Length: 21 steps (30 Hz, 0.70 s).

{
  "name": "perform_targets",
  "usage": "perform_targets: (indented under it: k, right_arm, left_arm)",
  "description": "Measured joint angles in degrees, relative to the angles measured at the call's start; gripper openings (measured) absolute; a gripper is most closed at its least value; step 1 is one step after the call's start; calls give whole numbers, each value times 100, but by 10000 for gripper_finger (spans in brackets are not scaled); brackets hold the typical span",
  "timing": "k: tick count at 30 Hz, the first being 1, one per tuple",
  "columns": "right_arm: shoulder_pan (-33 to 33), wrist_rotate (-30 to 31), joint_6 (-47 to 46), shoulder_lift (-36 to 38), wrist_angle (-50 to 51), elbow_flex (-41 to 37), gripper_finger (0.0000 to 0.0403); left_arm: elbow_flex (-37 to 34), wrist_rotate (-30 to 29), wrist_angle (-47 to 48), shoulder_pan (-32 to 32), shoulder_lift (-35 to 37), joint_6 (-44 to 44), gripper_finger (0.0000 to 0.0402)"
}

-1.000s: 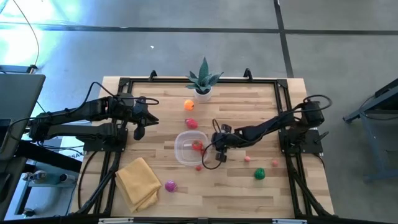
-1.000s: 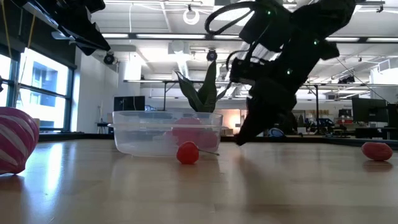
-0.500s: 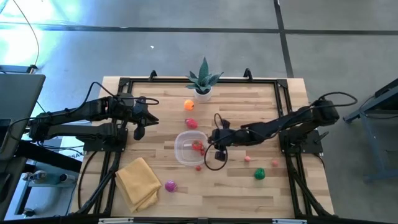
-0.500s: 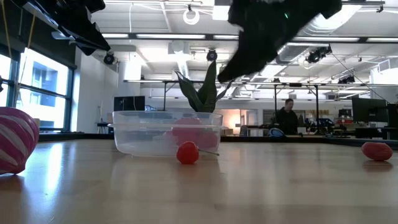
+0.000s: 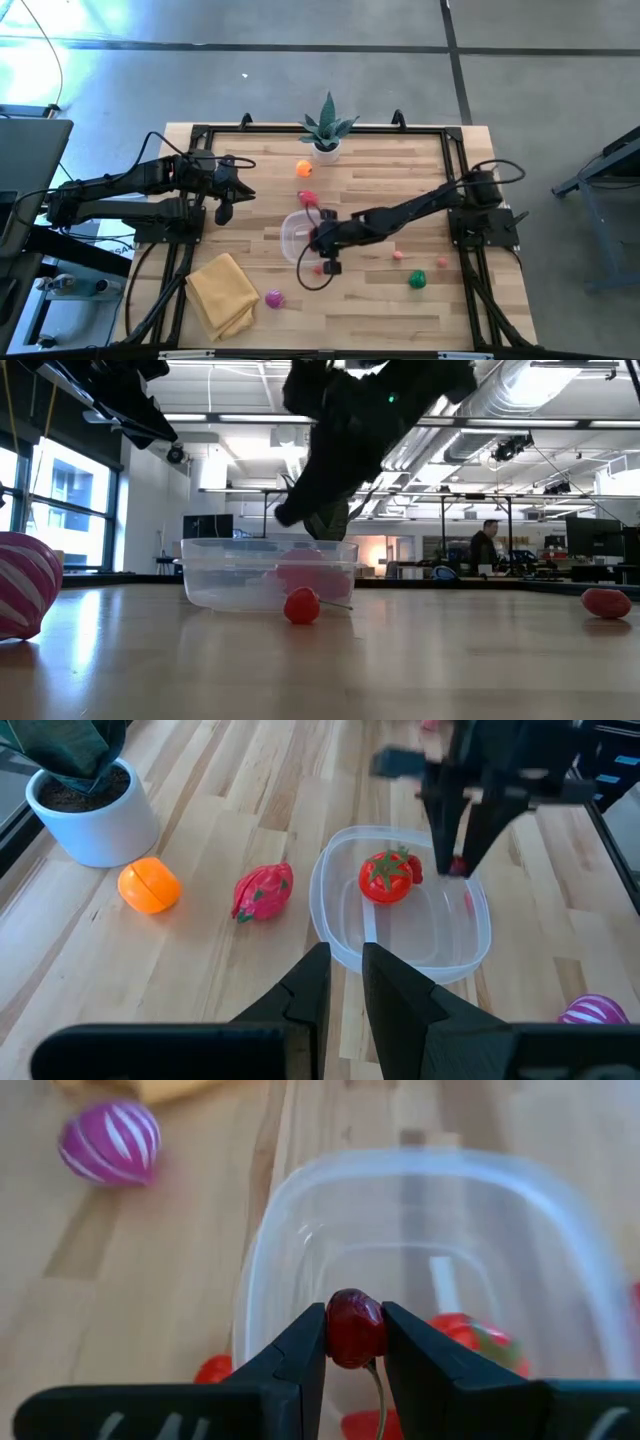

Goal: Pick and placing Produce into tupperware
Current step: Put the dark red cherry into the transparent bin

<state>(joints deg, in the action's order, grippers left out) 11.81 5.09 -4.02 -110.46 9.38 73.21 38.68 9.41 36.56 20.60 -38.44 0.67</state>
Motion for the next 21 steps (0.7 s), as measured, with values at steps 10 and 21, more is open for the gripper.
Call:
perform_targets:
  k: [10, 21]
  right_arm:
    - [-2, -352, 132, -640, 14, 291, 83]
    - [-31, -265, 109, -637, 216, 289, 92]
  left_arm:
    - [0, 0, 0, 0, 0, 1, 53]
    - [0, 0, 0, 2, 0, 2, 53]
